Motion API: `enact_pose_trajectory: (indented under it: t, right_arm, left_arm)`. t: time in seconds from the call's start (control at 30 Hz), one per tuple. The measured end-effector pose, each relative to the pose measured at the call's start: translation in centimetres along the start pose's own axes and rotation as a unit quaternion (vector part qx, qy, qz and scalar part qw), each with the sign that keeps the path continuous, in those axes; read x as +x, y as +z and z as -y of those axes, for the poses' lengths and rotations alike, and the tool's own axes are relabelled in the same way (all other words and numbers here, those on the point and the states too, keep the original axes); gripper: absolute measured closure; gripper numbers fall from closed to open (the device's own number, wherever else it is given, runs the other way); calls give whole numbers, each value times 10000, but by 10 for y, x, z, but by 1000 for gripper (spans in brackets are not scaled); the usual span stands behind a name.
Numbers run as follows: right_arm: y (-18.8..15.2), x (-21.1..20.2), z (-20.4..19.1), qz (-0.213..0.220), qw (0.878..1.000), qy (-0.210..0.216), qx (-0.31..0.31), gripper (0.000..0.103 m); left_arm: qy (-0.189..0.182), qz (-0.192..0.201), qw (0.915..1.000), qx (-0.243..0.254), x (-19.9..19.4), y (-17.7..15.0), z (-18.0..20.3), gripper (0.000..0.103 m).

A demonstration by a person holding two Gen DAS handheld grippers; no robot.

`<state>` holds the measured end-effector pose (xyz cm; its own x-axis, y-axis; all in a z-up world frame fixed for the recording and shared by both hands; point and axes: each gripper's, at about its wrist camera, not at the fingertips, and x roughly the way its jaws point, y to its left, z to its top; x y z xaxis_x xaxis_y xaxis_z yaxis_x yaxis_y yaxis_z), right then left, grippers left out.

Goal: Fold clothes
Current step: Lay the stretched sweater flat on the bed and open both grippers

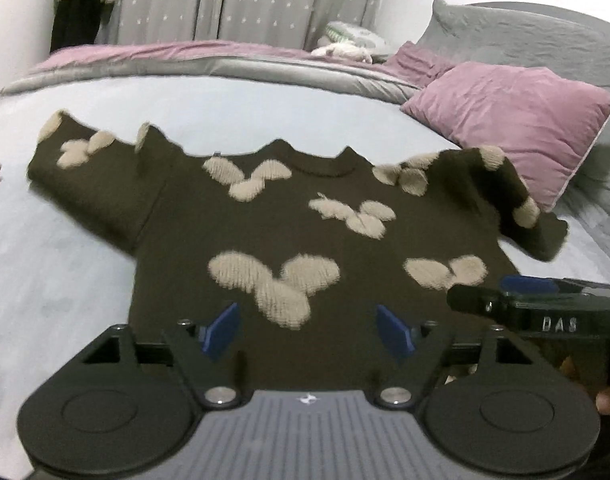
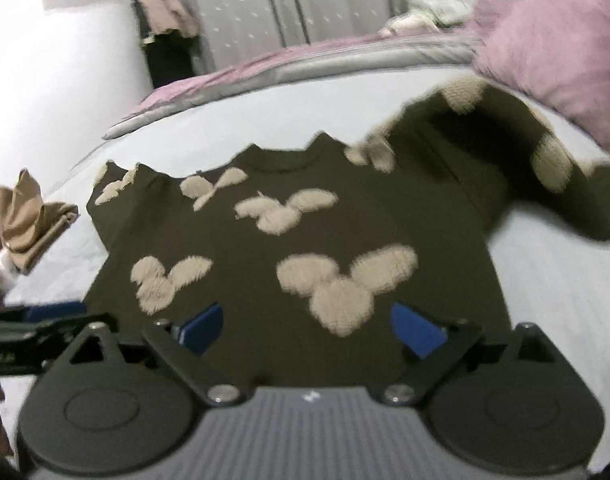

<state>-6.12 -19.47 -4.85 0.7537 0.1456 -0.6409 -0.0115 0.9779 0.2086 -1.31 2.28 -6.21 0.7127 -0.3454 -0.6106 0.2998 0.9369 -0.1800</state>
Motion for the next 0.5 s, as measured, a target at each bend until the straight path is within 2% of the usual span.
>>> enact_pose_trajectory:
  t: [0.13, 0.27, 0.37, 0.5]
  right_arm:
    - [4, 27, -2, 25, 9989, -148, -450, 2]
    - [-2, 43, 20, -178, 9976, -238, -622, 1]
    - [-5, 37, 41, -211, 9968, 19, -776, 1]
    - [-5, 26, 67, -357, 9938, 427, -963, 1]
  left_arm:
    - [194, -176, 9996, 120, 28, -7, -13, 26]
    - [130, -68, 9981, 602, 28, -17, -22, 21]
    - [46, -129, 9976, 672, 26, -17, -30, 21]
    - [117, -321, 9957, 864, 26, -10, -25, 20]
